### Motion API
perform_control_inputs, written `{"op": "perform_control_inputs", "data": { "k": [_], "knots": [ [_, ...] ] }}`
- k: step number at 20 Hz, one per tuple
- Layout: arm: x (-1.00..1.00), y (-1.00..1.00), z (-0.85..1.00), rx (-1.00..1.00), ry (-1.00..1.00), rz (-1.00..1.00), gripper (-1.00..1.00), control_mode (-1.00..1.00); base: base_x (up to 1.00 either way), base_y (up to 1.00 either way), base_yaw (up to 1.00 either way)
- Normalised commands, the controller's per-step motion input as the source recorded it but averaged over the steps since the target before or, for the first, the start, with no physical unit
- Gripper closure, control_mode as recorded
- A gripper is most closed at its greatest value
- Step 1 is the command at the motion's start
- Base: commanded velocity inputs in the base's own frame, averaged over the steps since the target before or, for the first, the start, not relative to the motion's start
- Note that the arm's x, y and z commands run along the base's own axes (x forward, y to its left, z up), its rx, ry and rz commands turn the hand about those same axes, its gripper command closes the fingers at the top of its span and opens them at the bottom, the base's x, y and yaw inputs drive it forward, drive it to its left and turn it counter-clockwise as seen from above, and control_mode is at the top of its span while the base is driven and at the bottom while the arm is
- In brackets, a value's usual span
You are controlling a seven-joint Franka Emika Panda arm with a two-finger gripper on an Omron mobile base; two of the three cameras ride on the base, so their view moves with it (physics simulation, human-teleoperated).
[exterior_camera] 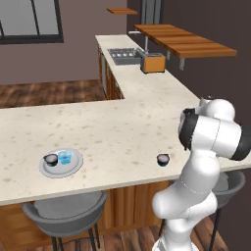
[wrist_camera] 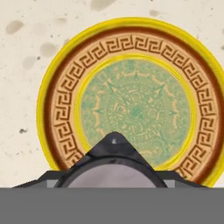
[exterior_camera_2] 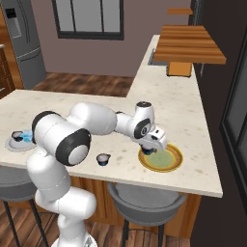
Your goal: Place two yogurt containers on each plate.
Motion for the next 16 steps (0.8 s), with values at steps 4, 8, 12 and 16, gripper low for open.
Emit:
{"op": "perform_control_inputs", "data": {
  "k": [4,8,12,16],
  "knots": [
    [0.16,-0.08,-0.22,0.02,-0.03,-0.05,1.00,-1.00,0.00,0.00,0.00],
    [0.14,-0.07,-0.20,0.00,0.00,-0.09,1.00,-1.00,0.00,0.00,0.00],
    [0.19,-0.11,-0.22,0.00,-0.01,-0.05,1.00,-1.00,0.00,0.00,0.00],
    [0.21,-0.12,-0.22,0.02,-0.01,-0.01,1.00,-1.00,0.00,0.00,0.00]
  ]
}}
